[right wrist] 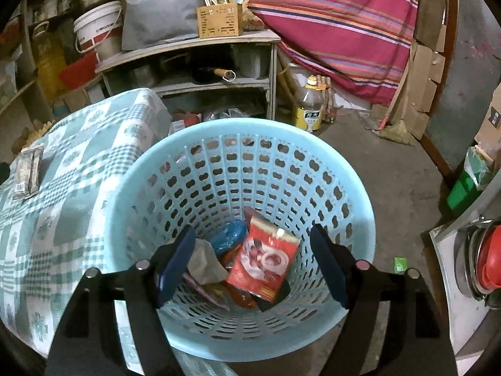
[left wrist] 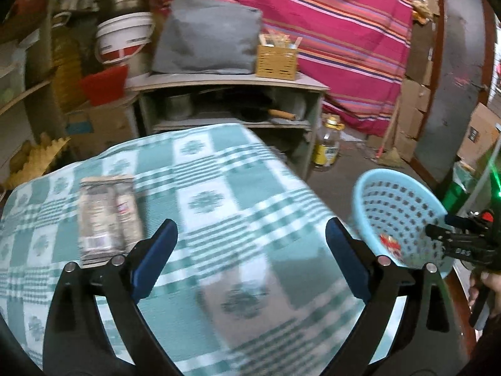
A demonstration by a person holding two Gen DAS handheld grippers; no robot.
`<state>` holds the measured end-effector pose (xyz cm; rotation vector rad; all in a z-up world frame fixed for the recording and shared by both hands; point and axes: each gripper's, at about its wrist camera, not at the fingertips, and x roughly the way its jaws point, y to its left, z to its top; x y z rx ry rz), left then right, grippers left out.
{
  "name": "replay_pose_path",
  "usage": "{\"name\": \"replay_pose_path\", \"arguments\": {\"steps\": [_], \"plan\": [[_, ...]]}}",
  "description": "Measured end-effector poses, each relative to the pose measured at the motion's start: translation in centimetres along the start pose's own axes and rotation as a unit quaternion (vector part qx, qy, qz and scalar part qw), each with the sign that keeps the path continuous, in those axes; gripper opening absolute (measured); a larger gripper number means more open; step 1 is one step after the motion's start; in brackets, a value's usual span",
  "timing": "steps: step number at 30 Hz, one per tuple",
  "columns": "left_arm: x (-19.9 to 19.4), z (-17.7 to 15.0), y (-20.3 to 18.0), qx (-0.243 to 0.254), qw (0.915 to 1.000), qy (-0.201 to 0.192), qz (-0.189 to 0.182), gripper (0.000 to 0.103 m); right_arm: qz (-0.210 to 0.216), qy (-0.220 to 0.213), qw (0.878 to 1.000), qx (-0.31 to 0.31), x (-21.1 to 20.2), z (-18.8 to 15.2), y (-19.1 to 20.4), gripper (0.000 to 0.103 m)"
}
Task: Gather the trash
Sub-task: 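Grasp the printed beige snack packet on the table with the left gripper and lift it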
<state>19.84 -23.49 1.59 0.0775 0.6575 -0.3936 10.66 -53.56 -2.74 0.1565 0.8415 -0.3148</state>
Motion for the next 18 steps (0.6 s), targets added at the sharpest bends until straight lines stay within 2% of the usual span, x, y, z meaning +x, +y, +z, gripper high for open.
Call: {"name": "replay_pose_path", "arguments": {"steps": [5, 10, 14, 16, 18], "plan": [[0.8, -0.6, 5.1, -0.025, 0.9990, 0.007, 0.036, 0.094, -0.001, -0.024, 1.000, -0.010, -0.7, 0.7, 1.9, 0.076], [1.8, -1.1, 9.9, -0.050, 0.9958, 0.016, 0.075, 0.094, 0.004, -0.056, 0.998, -0.015, -1.4, 1.5, 4.5, 0.082], [3.2, -1.6, 13.7, -0.064, 0.9924, 0.032, 0.101, 0.094, 0.017, -0.058, 0.998, -0.019, -1.0, 1.8, 6.7, 0.082], [3.9, -2.0, 15.3, -0.077, 0.9910, 0.045, 0.099, 0.090, 0.020, -0.057, 0.998, -0.025, -0.7, 1.8, 7.8, 0.082], [4.6, -2.4, 16.7, -0.091, 0.9904, 0.057, 0.088, 0.081, 0.022, -0.054, 0.998, -0.028, -0.4, 1.9, 8.9, 0.082]]}}
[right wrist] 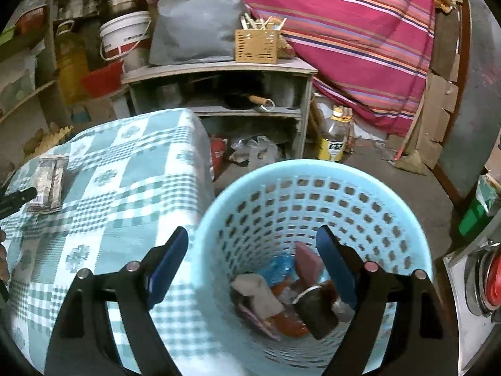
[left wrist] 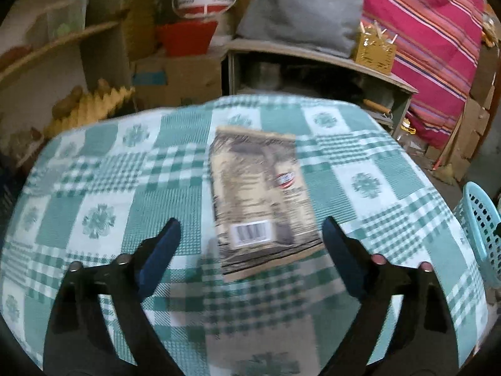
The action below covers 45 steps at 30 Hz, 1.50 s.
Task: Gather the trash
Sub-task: 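Grasp the printed beige snack packet on the table with the left gripper and lift it, then grasp the tan stocking with the right gripper while the left gripper holds the packet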
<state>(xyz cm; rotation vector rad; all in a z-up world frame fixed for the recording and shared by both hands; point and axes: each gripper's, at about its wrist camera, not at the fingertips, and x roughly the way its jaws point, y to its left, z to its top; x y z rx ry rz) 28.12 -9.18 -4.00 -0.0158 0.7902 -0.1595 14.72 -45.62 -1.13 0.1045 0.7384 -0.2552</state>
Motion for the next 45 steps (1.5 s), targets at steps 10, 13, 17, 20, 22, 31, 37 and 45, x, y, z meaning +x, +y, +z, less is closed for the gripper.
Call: {"name": "replay_pose_path", "arguments": {"steps": [10, 13, 17, 20, 22, 31, 37, 45], "plan": [[1.9, -0.2, 0.8, -0.005, 0.9975, 0.038, -0.059, 0.019, 0.005, 0.008, 1.000, -0.021, 0.2, 0.1, 3.8, 0.082], [1.3, -0.2, 0.5, 0.006, 0.9978, 0.029, -0.060, 0.003, 0.006, 0.010, 1.000, -0.025, -0.1, 0.2, 4.7, 0.082], [-0.6, -0.2, 0.8, 0.011, 0.9980, 0.011, -0.062, 0.001, 0.010, 0.007, 0.999, -0.036, -0.9, 0.3, 6.3, 0.082], [-2.6, -0.1, 1.8, 0.012, 0.9977, -0.004, -0.066, 0.001, 0.014, 0.001, 0.999, -0.046, -1.3, 0.6, 7.8, 0.082], [-3.9, -0.1, 2.5, 0.017, 0.9980, -0.015, -0.059, 0.001, 0.018, 0.000, 0.999, -0.051, -1.4, 0.7, 9.0, 0.082], [-8.0, -1.5, 9.3, 0.005, 0.9990, -0.034, -0.028, 0.001, 0.056, 0.001, 0.995, -0.082, -0.9, 1.0, 17.5, 0.082], [-8.1, -2.1, 14.4, -0.022, 0.9992, -0.034, -0.005, 0.001, 0.077, 0.003, 0.991, -0.110, 0.4, 1.2, 23.7, 0.086], [-7.0, -1.1, 17.7, -0.038, 0.9985, -0.040, 0.007, 0.001, 0.095, 0.013, 0.987, -0.131, 3.3, 2.2, 30.0, 0.086]]}}
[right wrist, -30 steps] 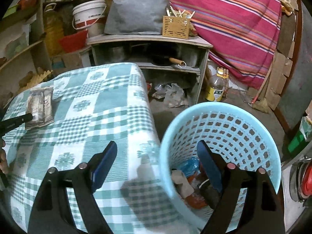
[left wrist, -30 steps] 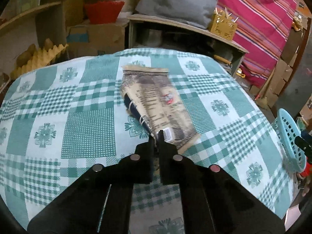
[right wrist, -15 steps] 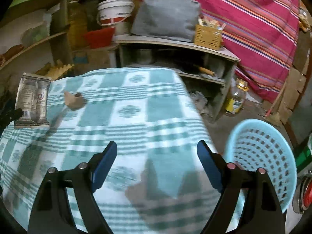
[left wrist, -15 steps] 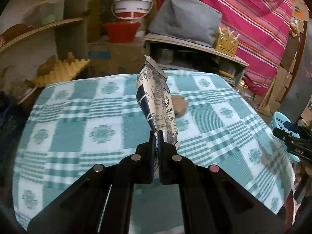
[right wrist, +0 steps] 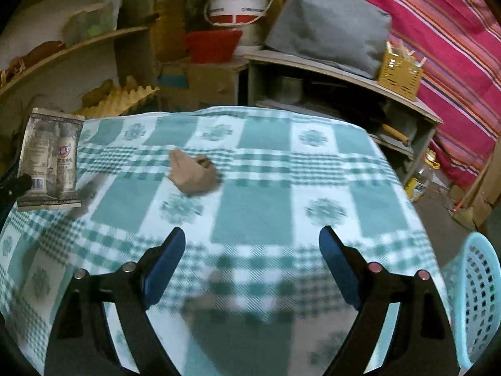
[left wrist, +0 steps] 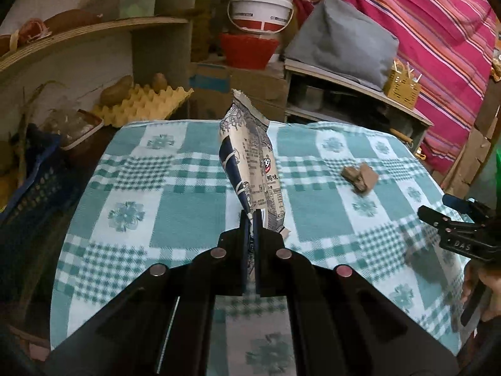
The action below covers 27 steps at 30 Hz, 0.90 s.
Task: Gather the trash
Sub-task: 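Grasp the tan stocking with the right gripper while the left gripper holds the packet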
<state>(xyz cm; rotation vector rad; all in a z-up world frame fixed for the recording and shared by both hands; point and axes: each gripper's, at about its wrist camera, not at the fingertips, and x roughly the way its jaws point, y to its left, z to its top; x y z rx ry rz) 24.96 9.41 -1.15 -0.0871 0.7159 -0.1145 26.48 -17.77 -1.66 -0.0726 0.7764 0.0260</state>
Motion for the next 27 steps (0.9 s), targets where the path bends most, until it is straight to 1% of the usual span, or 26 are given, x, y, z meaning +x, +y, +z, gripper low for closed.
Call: {"name": "replay_pose_path", "arguments": {"steps": [6, 10, 12, 17, 18, 19, 20, 21, 24, 27], "plan": [[2.8, 1.4, 0.5, 0.004, 1.0000, 0.007, 0.005, 0.001, 0.004, 0.013, 1.000, -0.014, 4.1, 1.9, 2.9, 0.086], [4.1, 2.1, 0.6, 0.007, 0.9999, 0.008, 0.007, 0.001, 0.012, 0.023, 1.000, -0.016, 6.4, 3.1, 3.9, 0.086], [4.6, 2.4, 0.6, 0.008, 0.9999, 0.010, 0.008, 0.001, 0.007, 0.026, 0.999, -0.018, 7.6, 3.5, 4.3, 0.086], [5.2, 2.5, 0.5, 0.012, 0.9998, 0.011, 0.014, 0.001, 0.015, 0.031, 0.999, -0.015, 9.1, 4.2, 4.7, 0.085], [5.3, 2.6, 0.5, 0.011, 0.9998, 0.012, 0.014, 0.001, 0.019, 0.032, 0.999, -0.016, 9.3, 4.2, 4.8, 0.083], [5.3, 2.6, 0.5, 0.011, 0.9997, 0.012, 0.016, 0.001, 0.023, 0.033, 0.999, -0.017, 9.4, 4.3, 4.8, 0.078], [5.3, 2.6, 0.5, 0.010, 0.9997, 0.012, 0.017, 0.001, 0.028, 0.034, 0.999, -0.018, 9.4, 4.3, 4.8, 0.063], [5.3, 2.6, 0.6, 0.007, 0.9997, 0.012, 0.018, 0.001, 0.034, 0.040, 0.998, -0.022, 9.5, 4.3, 4.9, 0.054], [5.0, 2.4, 0.5, 0.002, 0.9997, 0.013, 0.020, 0.001, 0.041, 0.041, 0.998, -0.026, 9.2, 4.0, 4.6, 0.053], [4.1, 2.3, -0.1, 0.004, 0.9998, 0.009, 0.020, 0.001, 0.041, 0.036, 0.998, -0.027, 7.7, 3.5, 3.6, 0.053]]}}
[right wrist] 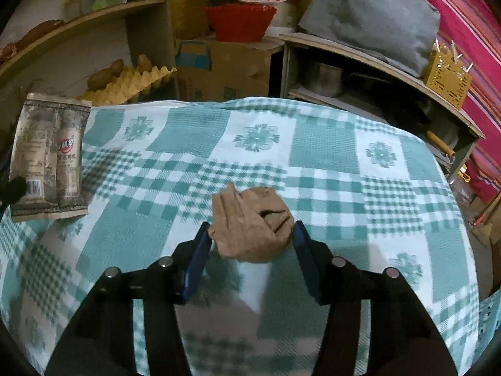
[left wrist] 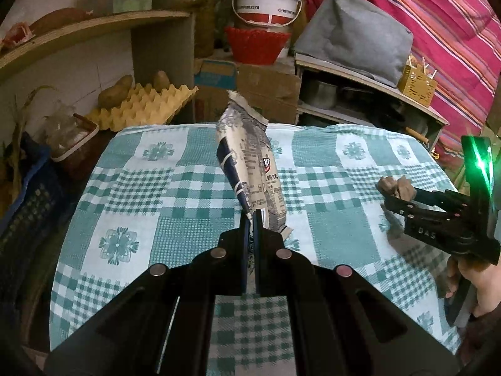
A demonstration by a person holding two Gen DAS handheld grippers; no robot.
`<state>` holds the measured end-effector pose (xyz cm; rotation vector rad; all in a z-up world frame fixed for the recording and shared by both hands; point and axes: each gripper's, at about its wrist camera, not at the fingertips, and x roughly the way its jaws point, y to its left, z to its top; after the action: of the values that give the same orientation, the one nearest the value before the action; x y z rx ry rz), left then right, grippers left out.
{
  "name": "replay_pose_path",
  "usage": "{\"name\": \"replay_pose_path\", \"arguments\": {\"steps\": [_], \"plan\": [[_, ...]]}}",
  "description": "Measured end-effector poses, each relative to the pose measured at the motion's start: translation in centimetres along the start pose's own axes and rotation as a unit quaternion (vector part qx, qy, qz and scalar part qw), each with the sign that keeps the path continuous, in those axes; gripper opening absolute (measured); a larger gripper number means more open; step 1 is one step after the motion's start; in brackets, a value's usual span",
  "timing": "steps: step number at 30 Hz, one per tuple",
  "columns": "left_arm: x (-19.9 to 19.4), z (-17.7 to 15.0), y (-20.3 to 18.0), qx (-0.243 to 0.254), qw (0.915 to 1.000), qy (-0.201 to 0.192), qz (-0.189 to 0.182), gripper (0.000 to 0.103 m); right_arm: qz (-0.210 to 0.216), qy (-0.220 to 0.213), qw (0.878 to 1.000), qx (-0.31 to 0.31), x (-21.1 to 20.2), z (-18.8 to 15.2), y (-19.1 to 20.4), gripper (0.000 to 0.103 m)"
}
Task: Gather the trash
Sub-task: 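Grasp the tan stocking with the right gripper while the left gripper holds the packet, then carry the beige packet and tan stocking over the light-blue basket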
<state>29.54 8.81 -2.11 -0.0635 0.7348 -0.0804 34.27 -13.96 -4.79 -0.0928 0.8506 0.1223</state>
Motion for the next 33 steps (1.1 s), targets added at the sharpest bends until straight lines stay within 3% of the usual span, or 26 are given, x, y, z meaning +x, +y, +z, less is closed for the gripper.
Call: {"name": "replay_pose_path", "arguments": {"steps": [17, 28, 33], "plan": [[-7.7, -2.0, -9.4, 0.045, 0.9973, -0.032, -0.048, 0.001, -0.038, -0.032, 0.999, 0.021, -11.1, -6.4, -9.3, 0.053], [-9.1, -3.8, -17.7, 0.088, 0.9921, -0.025, -0.086, 0.001, -0.068, -0.045, 0.995, 0.050, -16.1, -10.9, -16.5, 0.053], [-9.0, -4.0, -21.9, 0.095, 0.9877, -0.020, -0.123, 0.001, -0.084, -0.049, 0.992, 0.077, -18.1, -12.9, -20.6, 0.053]]}}
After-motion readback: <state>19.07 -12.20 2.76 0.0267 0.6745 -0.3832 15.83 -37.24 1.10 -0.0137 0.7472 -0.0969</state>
